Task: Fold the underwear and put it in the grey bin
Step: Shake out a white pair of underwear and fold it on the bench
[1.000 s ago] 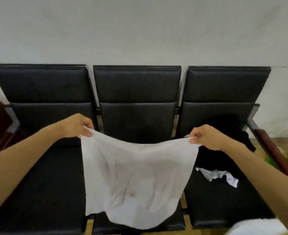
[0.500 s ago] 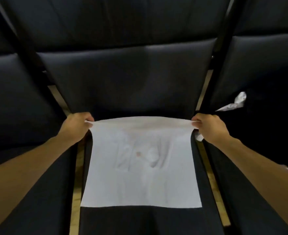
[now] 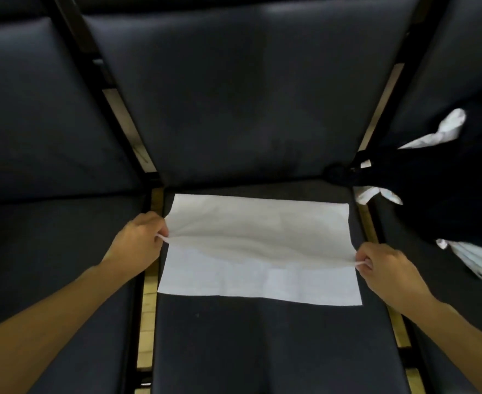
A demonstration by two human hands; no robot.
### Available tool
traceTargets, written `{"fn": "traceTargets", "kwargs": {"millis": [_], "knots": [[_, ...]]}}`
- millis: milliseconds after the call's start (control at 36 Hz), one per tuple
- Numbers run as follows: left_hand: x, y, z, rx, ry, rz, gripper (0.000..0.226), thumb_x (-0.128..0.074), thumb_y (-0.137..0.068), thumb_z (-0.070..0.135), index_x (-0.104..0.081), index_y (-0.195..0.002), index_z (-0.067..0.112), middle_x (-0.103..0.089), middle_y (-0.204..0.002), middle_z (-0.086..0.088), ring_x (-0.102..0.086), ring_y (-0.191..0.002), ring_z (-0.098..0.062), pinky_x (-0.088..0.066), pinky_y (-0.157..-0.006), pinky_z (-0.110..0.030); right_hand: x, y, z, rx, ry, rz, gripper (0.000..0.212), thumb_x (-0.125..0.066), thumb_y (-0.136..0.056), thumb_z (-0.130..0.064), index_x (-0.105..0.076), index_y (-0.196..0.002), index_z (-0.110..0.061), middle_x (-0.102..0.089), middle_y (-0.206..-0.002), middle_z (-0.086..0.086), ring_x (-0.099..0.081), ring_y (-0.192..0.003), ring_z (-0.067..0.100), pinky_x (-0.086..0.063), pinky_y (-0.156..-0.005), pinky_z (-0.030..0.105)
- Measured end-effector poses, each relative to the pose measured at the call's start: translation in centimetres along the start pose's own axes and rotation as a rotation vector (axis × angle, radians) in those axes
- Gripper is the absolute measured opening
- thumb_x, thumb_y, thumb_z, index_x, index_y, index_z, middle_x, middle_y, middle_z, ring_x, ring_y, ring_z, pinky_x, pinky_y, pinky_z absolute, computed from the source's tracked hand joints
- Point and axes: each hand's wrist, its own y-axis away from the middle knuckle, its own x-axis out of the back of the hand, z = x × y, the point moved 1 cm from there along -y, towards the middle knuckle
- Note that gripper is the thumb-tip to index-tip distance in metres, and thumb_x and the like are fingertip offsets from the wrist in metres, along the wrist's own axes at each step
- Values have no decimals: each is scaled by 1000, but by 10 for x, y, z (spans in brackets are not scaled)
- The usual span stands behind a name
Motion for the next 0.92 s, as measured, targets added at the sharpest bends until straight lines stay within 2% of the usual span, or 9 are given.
{"fn": "traceTargets", "kwargs": {"millis": [139, 333, 417, 500, 611, 694, 750, 833, 917], "knots": [[-21, 34, -8, -91, -70, -23, 24, -69, -68, -14, -63, -70, 9, -60, -80, -6, -55, -66, -21, -48, -56, -30, -21, 26, 7, -30, 18, -46, 15, -62, -84, -1, -61, -74, -12, -51, -62, -10, -47, -54, 5, -26, -49, 12], [-52, 62, -13, -63, -156, -174, 32, -74, -65, -9, -63, -77, 18, -56, -86, 4, -55, -71, -13, -49, -62, -25, -51, 48, 18, -1, 119, -131, 24, -72, -74, -1, -58, -67, -19, -52, -61, -8, -47, -54, 7, -35, -54, 17], [-64, 68, -6, -33, -353, -439, 38, -60, -80, 5, -56, -111, 26, -46, -118, 7, -46, -111, -14, -41, -92, -30, -70, 54, 25, 84, 265, -204, 35, -86, -48, -1, -63, -64, -23, -61, -63, -6, -58, -55, 14, -50, -50, 29], [-66, 70, 7, 58, -567, -532, 36, -50, -85, 19, -49, -120, 24, -37, -129, 1, -37, -120, -20, -33, -98, -36, -78, 56, 21, 73, 388, -209, 44, -89, -31, -11, -70, -69, -25, -64, -73, -4, -64, -59, 17, -53, -52, 34], [-70, 65, 42, 90, -551, -391, 24, -46, -85, 23, -50, -108, 18, -45, -112, -2, -46, -103, -20, -38, -87, -33, -68, 39, -17, -29, 345, -184, 37, -68, -75, -20, -66, -112, -22, -59, -119, -1, -59, -108, 21, -44, -96, 37], [-84, 57, 75, 3, -327, -321, 23, -62, -79, 22, -59, -97, 8, -54, -95, -6, -55, -82, -22, -47, -70, -35, -73, 8, -43, 28, 257, -98, 38, -76, -62, -6, -71, -99, -12, -65, -106, 10, -65, -94, 31, -51, -85, 44], [-97, 51, 95, 75, -175, -376, 27, -44, -95, 27, -50, -114, 10, -53, -108, -5, -56, -93, -21, -48, -80, -34, -82, -18, -62, 85, 225, -58, 41, -81, -53, -1, -73, -92, -9, -66, -101, 15, -67, -88, 35, -53, -79, 46], [-124, 44, 110, 359, 136, -456, 37, -28, -100, 42, -42, -120, 14, -59, -112, -4, -60, -100, -23, -48, -83, -35, -87, -56, -102, 170, 183, 10, 43, -75, -65, -3, -69, -108, -6, -60, -120, 21, -59, -108, 39, -46, -93, 48], [-138, 46, 111, 460, 120, -529, 46, -26, -99, 51, -50, -119, 18, -63, -108, 0, -62, -98, -22, -49, -81, -33, -93, -88, -129, 171, 156, 13, 49, -53, -91, -16, -45, -139, -14, -34, -148, 10, -30, -137, 28, -23, -113, 38]]}}
